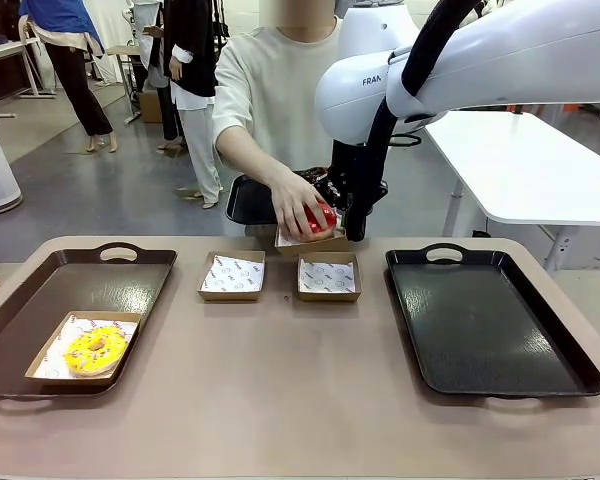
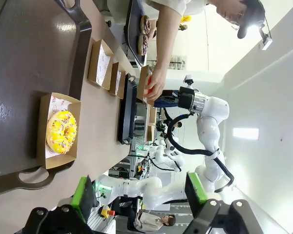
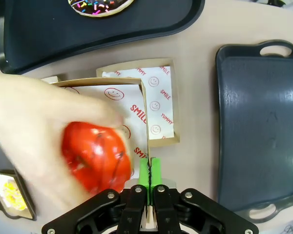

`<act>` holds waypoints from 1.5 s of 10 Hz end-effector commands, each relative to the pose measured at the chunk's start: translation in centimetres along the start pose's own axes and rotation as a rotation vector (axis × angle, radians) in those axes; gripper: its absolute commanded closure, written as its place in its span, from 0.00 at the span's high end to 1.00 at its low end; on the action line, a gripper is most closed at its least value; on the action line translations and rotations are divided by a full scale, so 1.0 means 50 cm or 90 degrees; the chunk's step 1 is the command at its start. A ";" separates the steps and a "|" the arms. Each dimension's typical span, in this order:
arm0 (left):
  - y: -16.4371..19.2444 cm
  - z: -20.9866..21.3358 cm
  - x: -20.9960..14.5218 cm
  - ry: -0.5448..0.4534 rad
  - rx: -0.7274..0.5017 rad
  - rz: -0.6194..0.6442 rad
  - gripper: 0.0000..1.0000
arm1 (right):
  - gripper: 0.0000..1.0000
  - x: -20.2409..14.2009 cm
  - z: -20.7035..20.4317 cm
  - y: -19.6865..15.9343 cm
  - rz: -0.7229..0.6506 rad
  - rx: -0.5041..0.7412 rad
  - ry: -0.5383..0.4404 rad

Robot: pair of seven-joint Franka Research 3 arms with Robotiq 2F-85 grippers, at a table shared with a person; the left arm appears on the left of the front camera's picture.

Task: Individually package the donuts and arrange them on the tray.
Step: Place the picked Paper togo box on the Handle tray while simultaneously picking up another Paper togo box from the table with the other hand.

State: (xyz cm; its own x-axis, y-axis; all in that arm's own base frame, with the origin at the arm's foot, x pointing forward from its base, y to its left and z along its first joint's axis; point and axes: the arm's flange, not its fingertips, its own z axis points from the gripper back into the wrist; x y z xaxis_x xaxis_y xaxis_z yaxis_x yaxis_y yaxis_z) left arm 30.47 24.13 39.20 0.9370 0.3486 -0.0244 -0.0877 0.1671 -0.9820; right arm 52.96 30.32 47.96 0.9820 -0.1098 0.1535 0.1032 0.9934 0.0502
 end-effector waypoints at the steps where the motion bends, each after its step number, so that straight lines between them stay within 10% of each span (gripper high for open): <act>1: -0.002 0.004 -0.003 0.000 -0.006 -0.003 0.98 | 0.00 -0.004 0.000 -0.005 0.000 0.001 -0.002; 15: -0.002 0.004 -0.003 0.000 -0.006 -0.003 0.98 | 0.00 -0.004 0.000 -0.005 0.000 0.001 -0.002</act>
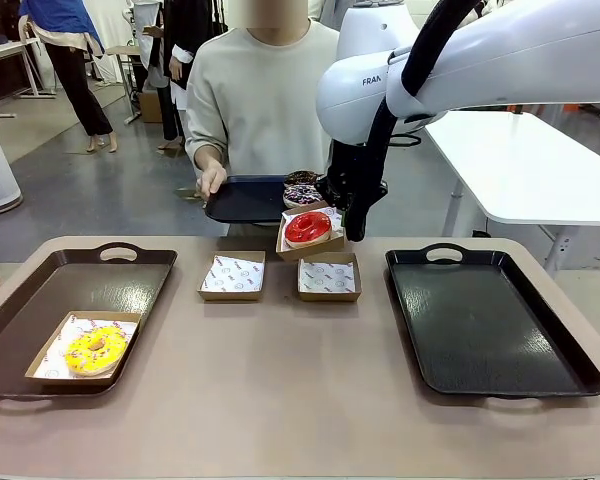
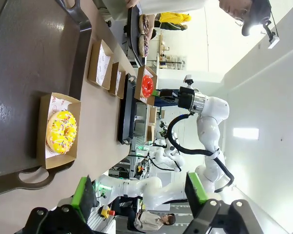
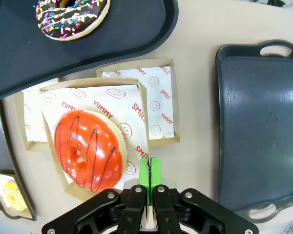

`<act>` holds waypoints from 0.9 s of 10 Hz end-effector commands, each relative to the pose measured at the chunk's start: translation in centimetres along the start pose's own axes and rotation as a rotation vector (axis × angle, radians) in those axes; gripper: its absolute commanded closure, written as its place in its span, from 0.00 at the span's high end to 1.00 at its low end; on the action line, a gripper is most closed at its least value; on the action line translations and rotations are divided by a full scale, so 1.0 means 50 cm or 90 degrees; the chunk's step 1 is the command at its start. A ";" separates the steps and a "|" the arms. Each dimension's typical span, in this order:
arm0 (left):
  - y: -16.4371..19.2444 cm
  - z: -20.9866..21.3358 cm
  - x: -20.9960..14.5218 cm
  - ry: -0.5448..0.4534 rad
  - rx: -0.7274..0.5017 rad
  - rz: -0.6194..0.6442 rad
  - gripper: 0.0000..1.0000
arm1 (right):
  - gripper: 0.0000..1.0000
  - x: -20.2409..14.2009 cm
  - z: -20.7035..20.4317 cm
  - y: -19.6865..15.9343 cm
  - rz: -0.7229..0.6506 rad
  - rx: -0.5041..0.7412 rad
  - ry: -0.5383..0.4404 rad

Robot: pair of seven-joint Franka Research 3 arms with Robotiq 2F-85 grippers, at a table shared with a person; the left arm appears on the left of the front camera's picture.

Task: Individually package the donuts and arrange them on the tray.
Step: Place the picked Paper togo box on the Handle tray while simultaneously picking up another Paper togo box from the table with the other hand.

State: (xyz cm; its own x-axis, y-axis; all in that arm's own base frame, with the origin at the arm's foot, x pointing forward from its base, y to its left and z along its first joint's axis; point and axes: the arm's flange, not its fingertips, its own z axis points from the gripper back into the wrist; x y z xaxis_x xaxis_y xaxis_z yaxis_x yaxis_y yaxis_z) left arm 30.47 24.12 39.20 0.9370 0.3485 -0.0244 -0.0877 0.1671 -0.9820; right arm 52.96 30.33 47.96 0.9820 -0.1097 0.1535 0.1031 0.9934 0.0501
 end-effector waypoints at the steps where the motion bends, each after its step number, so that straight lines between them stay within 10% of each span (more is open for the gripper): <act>1: 0.000 0.000 0.000 0.000 0.000 0.000 0.99 | 0.01 0.000 0.000 0.000 0.000 0.000 0.000; 3: -0.164 -0.087 0.023 0.028 0.130 -0.095 0.99 | 0.01 -0.032 0.071 -0.154 -0.009 0.039 0.038; 9: -0.336 -0.273 0.052 0.046 0.314 -0.196 0.99 | 0.01 -0.106 0.101 -0.364 -0.038 0.044 0.042</act>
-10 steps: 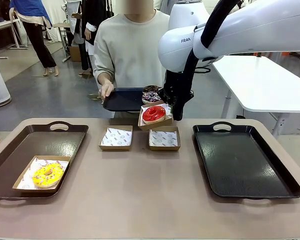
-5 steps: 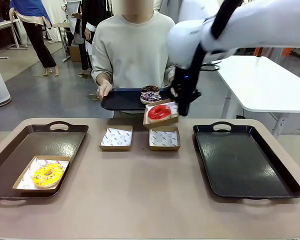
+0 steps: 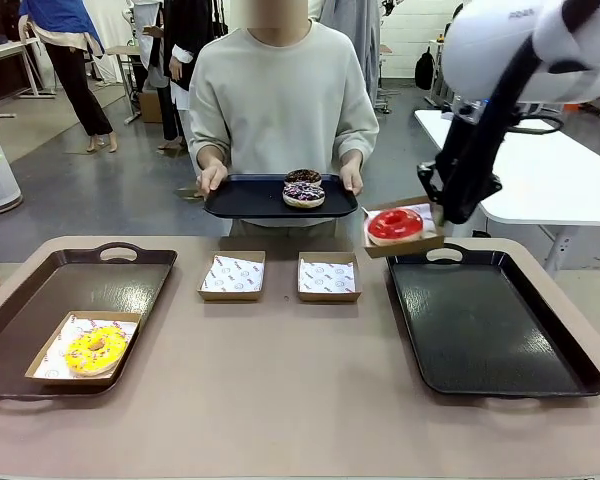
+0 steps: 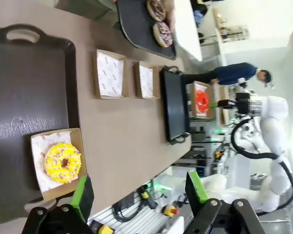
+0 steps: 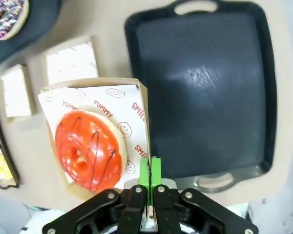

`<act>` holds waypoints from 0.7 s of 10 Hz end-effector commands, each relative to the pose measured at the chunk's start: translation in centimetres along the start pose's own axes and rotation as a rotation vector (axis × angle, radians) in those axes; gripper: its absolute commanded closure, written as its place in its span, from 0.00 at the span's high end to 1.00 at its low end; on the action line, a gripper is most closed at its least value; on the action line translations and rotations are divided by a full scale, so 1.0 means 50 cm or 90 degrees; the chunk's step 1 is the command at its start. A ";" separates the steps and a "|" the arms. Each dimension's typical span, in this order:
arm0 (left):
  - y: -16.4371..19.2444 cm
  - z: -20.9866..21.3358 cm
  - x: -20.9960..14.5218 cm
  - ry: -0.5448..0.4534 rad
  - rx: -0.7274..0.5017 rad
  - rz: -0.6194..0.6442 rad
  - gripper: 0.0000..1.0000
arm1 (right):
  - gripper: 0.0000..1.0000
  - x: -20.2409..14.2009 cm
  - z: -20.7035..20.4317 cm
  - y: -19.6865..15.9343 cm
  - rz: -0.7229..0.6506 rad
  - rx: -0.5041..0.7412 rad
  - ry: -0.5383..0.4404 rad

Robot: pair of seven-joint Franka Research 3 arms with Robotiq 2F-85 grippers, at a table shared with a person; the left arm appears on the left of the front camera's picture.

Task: Individually package the donuts and arrange them on the tray.
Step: Place the picked Paper togo box on the Handle tray while simultaneously picking up another Paper togo box from the table with the other hand.

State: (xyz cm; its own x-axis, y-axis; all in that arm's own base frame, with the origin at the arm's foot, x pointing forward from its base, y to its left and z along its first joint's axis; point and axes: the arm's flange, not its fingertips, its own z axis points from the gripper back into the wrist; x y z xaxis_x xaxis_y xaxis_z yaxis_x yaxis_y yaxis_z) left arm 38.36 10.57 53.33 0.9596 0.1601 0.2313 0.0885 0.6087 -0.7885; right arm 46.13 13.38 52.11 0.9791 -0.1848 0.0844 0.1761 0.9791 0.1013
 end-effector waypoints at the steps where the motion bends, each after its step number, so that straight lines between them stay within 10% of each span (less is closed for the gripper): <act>1: -0.035 -0.052 0.017 0.015 0.089 -0.021 0.99 | 0.01 -0.026 -0.022 -0.044 0.012 0.015 0.005; 7: -0.174 -0.256 0.034 0.050 0.270 -0.156 0.99 | 0.01 -0.025 -0.135 -0.130 0.013 -0.016 0.050</act>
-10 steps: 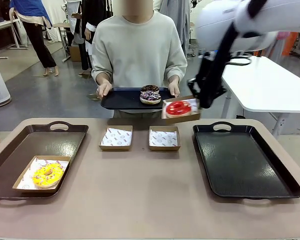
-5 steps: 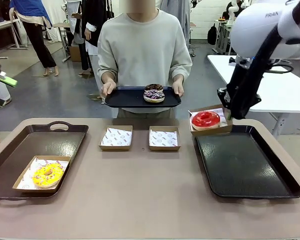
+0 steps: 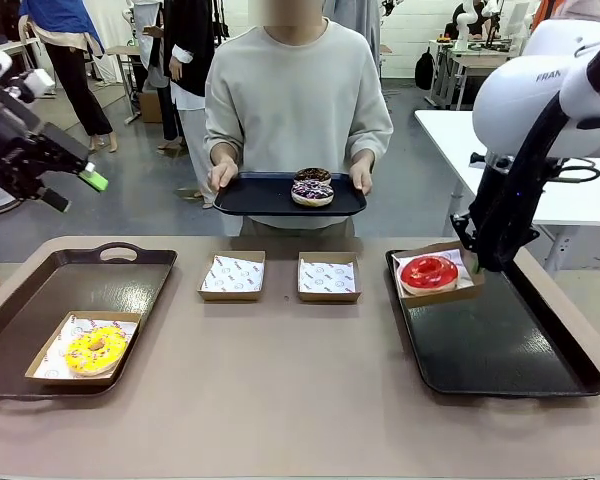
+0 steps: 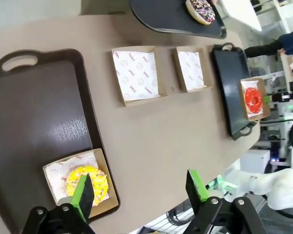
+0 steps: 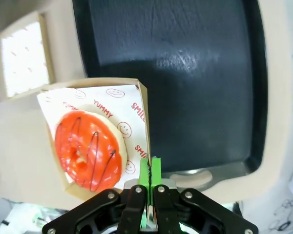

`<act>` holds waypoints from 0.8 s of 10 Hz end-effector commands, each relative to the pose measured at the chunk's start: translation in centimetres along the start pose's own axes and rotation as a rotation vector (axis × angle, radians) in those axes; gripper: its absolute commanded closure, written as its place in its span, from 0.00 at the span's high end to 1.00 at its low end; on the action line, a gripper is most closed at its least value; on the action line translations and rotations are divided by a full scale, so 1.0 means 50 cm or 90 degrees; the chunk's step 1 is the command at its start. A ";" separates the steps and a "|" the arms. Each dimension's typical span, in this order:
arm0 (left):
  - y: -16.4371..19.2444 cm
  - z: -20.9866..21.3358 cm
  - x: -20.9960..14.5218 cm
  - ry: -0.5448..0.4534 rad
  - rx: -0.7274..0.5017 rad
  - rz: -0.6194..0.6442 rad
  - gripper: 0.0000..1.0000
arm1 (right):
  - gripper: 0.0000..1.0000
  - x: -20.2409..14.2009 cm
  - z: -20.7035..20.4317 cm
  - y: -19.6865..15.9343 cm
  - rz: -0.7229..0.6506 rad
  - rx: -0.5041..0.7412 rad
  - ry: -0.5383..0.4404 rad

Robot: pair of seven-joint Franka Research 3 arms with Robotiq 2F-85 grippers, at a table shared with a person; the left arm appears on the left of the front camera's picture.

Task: Individually package the donuts and arrange them on the tray.
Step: Place the picked Paper togo box on the Handle tray while simultaneously picking up another Paper togo box from the table with the other hand.

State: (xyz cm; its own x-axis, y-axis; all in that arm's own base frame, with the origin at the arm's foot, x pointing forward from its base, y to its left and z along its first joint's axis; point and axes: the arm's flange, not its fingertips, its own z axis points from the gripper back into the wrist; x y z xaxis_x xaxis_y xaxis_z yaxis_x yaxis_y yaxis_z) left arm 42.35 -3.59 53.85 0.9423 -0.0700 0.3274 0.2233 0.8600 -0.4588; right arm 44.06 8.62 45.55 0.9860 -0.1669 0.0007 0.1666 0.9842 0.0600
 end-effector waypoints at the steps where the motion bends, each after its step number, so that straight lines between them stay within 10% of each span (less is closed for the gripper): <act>1: -0.036 -0.052 0.010 0.002 0.062 -0.025 0.99 | 0.01 0.010 -0.033 -0.029 0.003 0.019 -0.004; 8: -0.140 -0.299 0.022 -0.004 0.205 -0.125 0.99 | 0.01 0.005 -0.059 -0.049 -0.007 0.003 0.006</act>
State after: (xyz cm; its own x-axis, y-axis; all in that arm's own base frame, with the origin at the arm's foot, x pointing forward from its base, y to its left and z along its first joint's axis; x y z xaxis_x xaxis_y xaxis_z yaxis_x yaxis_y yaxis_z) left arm 45.14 -16.37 45.69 0.8905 -0.2541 0.3773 0.3276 0.9337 -0.1443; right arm 43.68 6.18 42.06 0.9850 -0.1725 -0.0067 0.1726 0.9827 0.0667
